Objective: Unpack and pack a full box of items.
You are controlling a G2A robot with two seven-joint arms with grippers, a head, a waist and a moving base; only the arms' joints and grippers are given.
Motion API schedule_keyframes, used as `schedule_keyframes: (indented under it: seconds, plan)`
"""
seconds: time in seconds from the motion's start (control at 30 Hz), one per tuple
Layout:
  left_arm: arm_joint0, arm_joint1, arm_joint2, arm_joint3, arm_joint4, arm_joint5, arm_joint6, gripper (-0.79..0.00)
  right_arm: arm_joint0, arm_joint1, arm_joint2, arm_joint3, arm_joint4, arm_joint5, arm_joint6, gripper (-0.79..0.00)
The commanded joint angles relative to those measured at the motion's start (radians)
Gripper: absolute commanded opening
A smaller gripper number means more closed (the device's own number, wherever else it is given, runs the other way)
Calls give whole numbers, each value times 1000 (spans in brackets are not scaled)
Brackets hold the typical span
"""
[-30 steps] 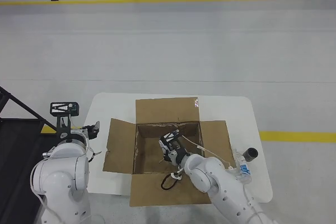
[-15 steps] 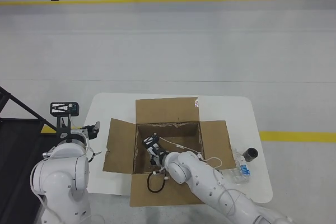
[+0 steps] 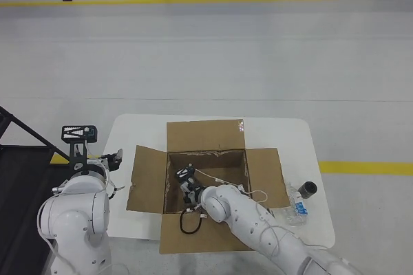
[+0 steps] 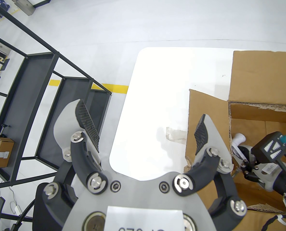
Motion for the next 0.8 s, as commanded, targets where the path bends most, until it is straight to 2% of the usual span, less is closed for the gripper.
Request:
schedule_keyframes:
  seconds: [0.0, 0.07, 0.17, 0.27, 0.37, 0.47, 0.57, 0.63, 0.67, 0.7, 0.77]
  plan:
    - [0, 0, 0, 0, 0, 0, 0, 0, 3, -3, 2, 8, 1, -6, -1, -453]
    - [0, 0, 0, 0, 0, 0, 0, 0, 5, -6, 5, 13, 3, -18, -4, -422]
    - [0, 0, 0, 0, 0, 0, 0, 0, 3, -5, 19, 2, 2, -25, -18, -425]
    - [0, 0, 0, 0, 0, 0, 0, 0, -5, 7, 44, -55, -23, -16, -21, -403]
    - [0, 0, 0, 0, 0, 0, 0, 0, -36, 37, 94, -173, -70, 6, -1, -348]
    - [0, 0, 0, 0, 0, 0, 0, 0, -114, 84, 191, -333, -102, 0, 21, -292]
    - [0, 0, 0, 0, 0, 0, 0, 0, -235, 141, 337, -528, -157, -11, 43, -449]
    - [0, 0, 0, 0, 0, 0, 0, 0, -339, 176, 449, -685, -188, -41, 39, -520]
    - [0, 0, 0, 0, 0, 0, 0, 0, -393, 192, 502, -755, -208, -56, 42, -690]
    - [0, 0, 0, 0, 0, 0, 0, 0, -447, 205, 557, -822, -222, -65, 36, -785]
    - [0, 0, 0, 0, 0, 0, 0, 0, -543, 225, 644, -926, -237, -87, 31, -785]
